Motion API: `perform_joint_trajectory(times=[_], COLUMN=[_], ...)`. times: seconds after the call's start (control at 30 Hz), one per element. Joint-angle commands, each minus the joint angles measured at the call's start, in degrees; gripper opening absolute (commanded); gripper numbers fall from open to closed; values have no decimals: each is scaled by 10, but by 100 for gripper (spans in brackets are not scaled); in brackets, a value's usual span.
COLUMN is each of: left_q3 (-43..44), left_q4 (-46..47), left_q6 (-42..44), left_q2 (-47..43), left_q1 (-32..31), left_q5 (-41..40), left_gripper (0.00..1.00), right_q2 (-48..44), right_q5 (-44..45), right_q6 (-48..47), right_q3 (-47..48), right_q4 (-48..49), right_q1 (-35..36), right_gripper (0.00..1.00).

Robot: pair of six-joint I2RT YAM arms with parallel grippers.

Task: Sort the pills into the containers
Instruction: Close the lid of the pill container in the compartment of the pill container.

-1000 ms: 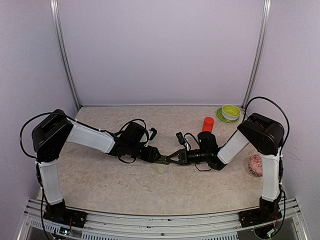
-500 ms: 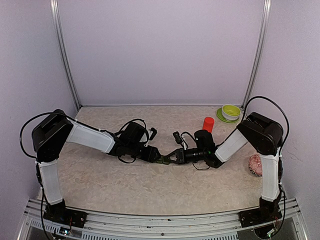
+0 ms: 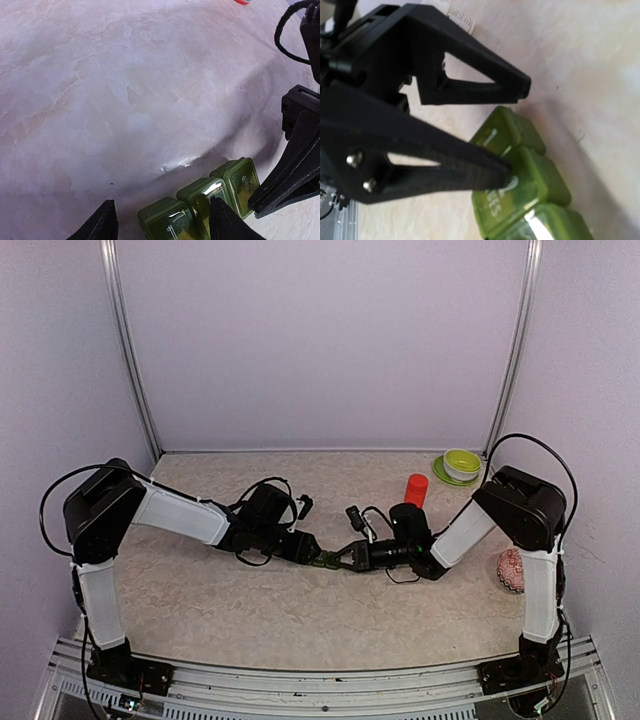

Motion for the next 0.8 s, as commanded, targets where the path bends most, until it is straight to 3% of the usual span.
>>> perform_joint_trajectory(times=[0.0, 0.3, 0.53, 0.77], left_q3=[-11, -14, -33, -69], left_q4=[-28, -23, 7, 55], left_q6=[2, 0, -3, -5], left_q2=[14, 11, -14, -58], left_q1=[5, 7, 9, 9], left_q5=[-8, -8, -5, -5], left_gripper=[60, 62, 71, 84], right_q2=[18, -27, -108, -150], right_q5=[18, -28, -8, 71], right_q6=[-1, -40, -83, -154], right_q3=[-26, 20, 44, 22], right_q4=[-38, -62, -148, -240], right_q1=[6, 6, 6, 6], right_gripper=[0, 1, 17, 42])
